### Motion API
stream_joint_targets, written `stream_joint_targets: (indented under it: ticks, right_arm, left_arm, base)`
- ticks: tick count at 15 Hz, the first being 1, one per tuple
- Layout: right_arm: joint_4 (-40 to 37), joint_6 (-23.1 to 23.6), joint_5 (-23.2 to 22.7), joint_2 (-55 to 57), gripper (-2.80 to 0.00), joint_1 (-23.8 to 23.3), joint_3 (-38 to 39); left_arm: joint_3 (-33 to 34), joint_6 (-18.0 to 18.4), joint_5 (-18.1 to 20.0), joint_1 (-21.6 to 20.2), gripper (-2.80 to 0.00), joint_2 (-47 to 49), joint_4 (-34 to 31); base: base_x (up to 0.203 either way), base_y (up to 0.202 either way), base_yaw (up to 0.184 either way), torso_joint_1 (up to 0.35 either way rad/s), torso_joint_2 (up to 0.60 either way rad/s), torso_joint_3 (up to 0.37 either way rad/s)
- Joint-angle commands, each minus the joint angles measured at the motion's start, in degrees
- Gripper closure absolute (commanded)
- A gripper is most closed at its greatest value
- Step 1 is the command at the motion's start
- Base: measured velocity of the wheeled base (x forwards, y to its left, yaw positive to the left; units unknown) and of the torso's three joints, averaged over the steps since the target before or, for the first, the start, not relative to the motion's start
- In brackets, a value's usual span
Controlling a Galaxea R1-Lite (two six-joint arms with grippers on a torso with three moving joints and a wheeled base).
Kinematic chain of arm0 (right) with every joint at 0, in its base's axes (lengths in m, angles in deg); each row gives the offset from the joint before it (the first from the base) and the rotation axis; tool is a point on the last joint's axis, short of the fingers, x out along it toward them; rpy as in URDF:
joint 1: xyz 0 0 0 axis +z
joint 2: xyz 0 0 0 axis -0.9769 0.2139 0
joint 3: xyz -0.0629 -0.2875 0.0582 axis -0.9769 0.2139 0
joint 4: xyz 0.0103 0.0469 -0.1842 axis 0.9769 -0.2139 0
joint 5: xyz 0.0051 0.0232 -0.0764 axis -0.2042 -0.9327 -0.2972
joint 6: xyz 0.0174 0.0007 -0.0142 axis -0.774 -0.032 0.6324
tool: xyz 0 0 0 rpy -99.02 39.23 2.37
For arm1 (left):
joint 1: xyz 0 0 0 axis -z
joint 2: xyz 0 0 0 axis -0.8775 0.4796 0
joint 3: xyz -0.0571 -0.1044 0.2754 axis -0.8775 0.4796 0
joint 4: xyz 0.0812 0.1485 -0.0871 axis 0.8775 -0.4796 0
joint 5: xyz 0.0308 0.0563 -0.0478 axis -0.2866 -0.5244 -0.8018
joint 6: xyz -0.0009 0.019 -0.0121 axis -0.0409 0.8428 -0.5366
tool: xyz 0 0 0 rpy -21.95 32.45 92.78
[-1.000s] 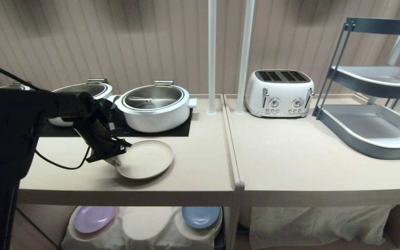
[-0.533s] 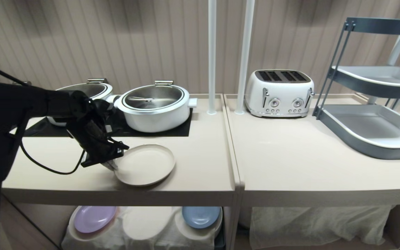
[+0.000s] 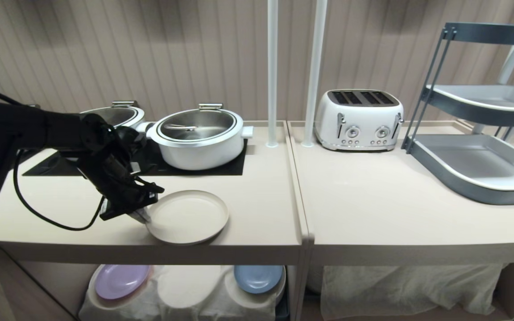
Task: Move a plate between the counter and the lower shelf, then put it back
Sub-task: Pick up the plate
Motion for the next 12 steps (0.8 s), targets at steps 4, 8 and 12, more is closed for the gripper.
stream_joint_targets:
  ticks: [4, 8, 12]
  right_arm:
    - [0.02, -0.03, 0.02, 0.07, 0.0, 0.02, 0.0]
    - [0.02, -0.03, 0.02, 0.07, 0.0, 0.02, 0.0]
    - [0.02, -0.03, 0.02, 0.07, 0.0, 0.02, 0.0]
  left_arm:
    - [0.96, -1.46, 0.55, 0.72, 0.0, -1.43, -0.2]
    - [1.13, -3.09, 2.57, 0.72, 0.0, -2.09, -0.29]
    - [1.93, -4.96, 4.96, 0.63, 0.0, -2.89, -0.42]
  base:
    - [0.0, 0.0, 0.0, 0.0, 0.0, 0.0]
    - [0.0, 0.0, 0.0, 0.0, 0.0, 0.0]
    - [0.0, 0.0, 0.0, 0.0, 0.0, 0.0]
